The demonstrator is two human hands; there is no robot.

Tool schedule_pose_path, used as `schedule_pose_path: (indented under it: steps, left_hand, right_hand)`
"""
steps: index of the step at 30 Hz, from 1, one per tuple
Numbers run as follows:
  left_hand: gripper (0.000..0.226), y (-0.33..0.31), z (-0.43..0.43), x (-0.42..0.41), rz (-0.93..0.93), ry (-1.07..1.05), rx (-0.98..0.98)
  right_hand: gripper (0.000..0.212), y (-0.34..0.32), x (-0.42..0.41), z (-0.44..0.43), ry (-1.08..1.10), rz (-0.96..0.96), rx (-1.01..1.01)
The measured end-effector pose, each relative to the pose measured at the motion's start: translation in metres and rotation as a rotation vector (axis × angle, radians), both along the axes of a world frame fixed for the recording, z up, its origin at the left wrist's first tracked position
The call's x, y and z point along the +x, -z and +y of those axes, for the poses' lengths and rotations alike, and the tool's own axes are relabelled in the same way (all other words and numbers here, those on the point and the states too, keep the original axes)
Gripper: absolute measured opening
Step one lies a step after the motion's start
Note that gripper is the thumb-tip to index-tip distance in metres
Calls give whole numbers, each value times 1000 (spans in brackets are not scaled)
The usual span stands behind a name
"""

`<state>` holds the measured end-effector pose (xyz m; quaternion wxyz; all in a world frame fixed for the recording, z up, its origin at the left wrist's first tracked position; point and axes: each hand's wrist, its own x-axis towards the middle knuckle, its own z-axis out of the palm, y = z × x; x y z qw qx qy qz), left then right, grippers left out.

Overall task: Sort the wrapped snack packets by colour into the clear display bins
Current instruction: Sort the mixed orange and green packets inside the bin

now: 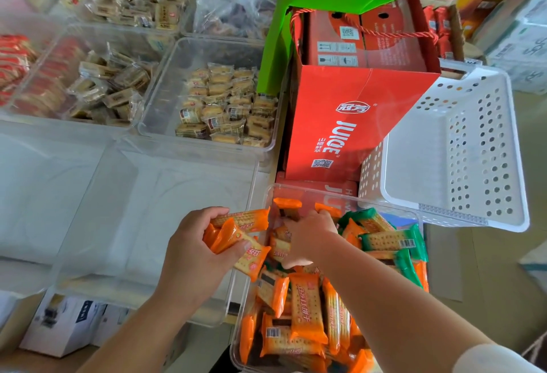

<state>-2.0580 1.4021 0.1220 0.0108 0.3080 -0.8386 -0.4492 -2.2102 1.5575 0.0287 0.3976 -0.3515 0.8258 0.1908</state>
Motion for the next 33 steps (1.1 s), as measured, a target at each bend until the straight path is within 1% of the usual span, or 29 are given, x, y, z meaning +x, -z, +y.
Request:
schedule_pose_path:
  steps: [2, 4, 7, 10, 13, 17, 19, 22, 24, 26, 28, 29, 31, 33]
  left_hand:
    - [56, 1, -2, 1, 7, -2, 3]
    - [56, 2, -2, 2, 8, -5, 12]
    - [55, 2, -1, 1, 1, -6, 21]
    - [55, 4, -1, 2, -1, -5, 24]
    - [55, 4, -1, 3, -6, -1, 25]
    - [56, 4, -2, 3, -7, 3, 20]
    - [56, 3, -3, 4, -3, 7, 23]
    - [56, 2, -4, 4, 4, 18, 18]
    - [56, 2, -4, 3, 6, 22, 17]
    - [57, 2, -4, 2, 9, 25, 15]
    - [57, 1, -4, 1, 9, 31, 7]
    - [57, 1, -4, 0, 12, 35, 4]
    - [57, 0, -4, -1, 17, 37, 5]
    - [57, 1, -4, -2, 23, 38, 6]
  right_hand:
    - [101, 3, 1, -2, 16, -11, -33]
    - [101, 8, 2, 0, 96, -40, -95]
    - [98, 13, 3, 4, 255, -73, -171]
    - [89, 14, 3, 4, 312, -82, -188]
    - [78, 16, 3, 7, 383, -164, -239]
    - [81, 13, 5, 12, 405, -188, -297]
    - [81, 10, 4, 18, 445, -203, -364]
    - [75, 0, -1, 31, 623, -253, -541]
    - [69, -7, -4, 39, 675, -261, -634]
    - [56, -13, -3, 45, 635, -222, -677]
    - [43, -19, 1, 47, 530, -88, -668]
    - [41, -22, 3, 47, 450, 20, -653]
    - [45, -22, 7, 45, 301, 210, -620]
    - [50, -17, 9, 44, 268, 288, -587]
